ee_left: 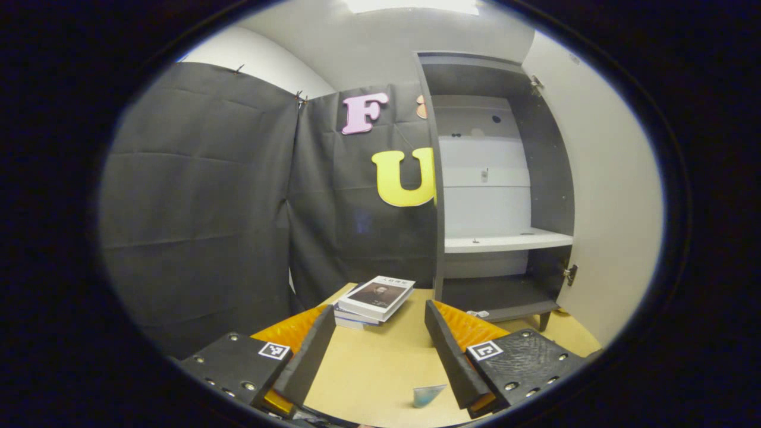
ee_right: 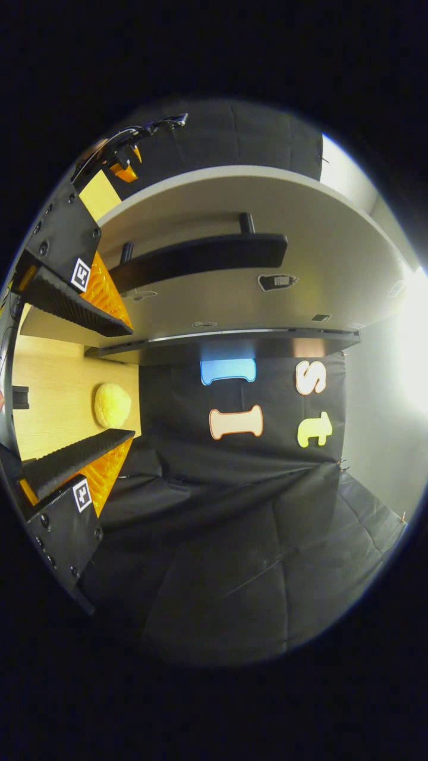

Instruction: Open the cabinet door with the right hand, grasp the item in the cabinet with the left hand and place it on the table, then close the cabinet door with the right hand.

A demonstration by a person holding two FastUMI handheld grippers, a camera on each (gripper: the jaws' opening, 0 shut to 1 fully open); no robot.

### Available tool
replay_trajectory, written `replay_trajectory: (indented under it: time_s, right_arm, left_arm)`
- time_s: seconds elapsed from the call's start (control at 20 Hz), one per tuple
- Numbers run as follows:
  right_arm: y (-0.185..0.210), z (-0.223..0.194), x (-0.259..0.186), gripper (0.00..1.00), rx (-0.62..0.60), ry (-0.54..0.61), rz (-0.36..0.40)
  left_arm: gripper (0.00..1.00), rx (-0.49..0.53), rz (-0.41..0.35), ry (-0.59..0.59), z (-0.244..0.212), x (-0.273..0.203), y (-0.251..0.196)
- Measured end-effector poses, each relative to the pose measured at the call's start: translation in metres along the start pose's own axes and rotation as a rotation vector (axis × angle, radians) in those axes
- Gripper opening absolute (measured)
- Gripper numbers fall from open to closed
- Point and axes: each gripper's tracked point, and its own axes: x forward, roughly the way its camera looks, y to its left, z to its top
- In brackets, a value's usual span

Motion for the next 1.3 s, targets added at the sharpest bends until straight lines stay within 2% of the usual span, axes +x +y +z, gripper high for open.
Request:
replay_trajectory:
  time_s: [0.05,0.1,0.25,0.3,0.4,0.45,0.5,0.75,0.8,0.85,1.1,1.15,1.25,1.3]
  right_arm:
    - [-0.002,0.002,-0.003,0.93,-0.013,-0.004,-0.039]
    - [-0.004,0.003,-0.006,0.97,-0.026,-0.008,-0.071]
    - [-0.001,0.005,-0.014,0.92,-0.032,-0.019,-0.142]
    - [0.001,0.005,-0.014,0.96,-0.031,-0.026,-0.159]
    - [0.007,0.006,-0.015,0.92,-0.034,-0.033,-0.189]
    - [0.011,0.006,-0.015,0.96,-0.037,-0.034,-0.195]
    - [0.018,0.006,-0.014,0.92,-0.038,-0.035,-0.196]
    - [0.065,0.002,-0.019,0.92,-0.039,-0.036,-0.148]
    - [0.074,0.003,-0.018,0.96,-0.039,-0.034,-0.137]
    - [0.082,0.001,-0.015,0.92,-0.039,-0.032,-0.127]
    - [0.115,0.001,-0.009,0.92,-0.036,-0.032,-0.094]
    - [0.121,0.000,-0.007,0.96,-0.031,-0.031,-0.087]
    - [0.131,-0.001,-0.004,0.92,-0.025,-0.032,-0.079]
    - [0.136,-0.001,-0.002,0.96,-0.031,-0.032,-0.078]
  left_arm:
    - [0.93,-0.001,-0.003,-0.007,0.004,0.003,0.008]
    - [0.92,-0.001,-0.005,-0.013,0.005,0.006,0.015]
    - [0.92,0.003,-0.011,-0.025,0.008,0.015,0.034]
    - [0.92,0.002,-0.015,-0.028,0.008,0.017,0.040]
    - [0.92,-0.005,-0.022,-0.031,0.006,0.022,0.050]
    - [0.91,-0.007,-0.027,-0.026,0.004,0.025,0.054]
    - [0.90,-0.009,-0.030,-0.023,0.002,0.028,0.059]
    - [0.91,-0.028,-0.057,-0.035,0.004,0.043,0.075]
    - [0.92,-0.030,-0.061,-0.036,0.002,0.045,0.078]
    - [0.94,-0.029,-0.064,-0.036,0.001,0.048,0.082]
    - [0.91,-0.038,-0.058,-0.029,-0.004,0.054,0.108]
    - [0.91,-0.040,-0.057,-0.026,-0.007,0.055,0.114]
    - [0.91,-0.038,-0.050,-0.023,-0.008,0.056,0.124]
    - [0.93,-0.035,-0.047,-0.025,-0.008,0.056,0.129]
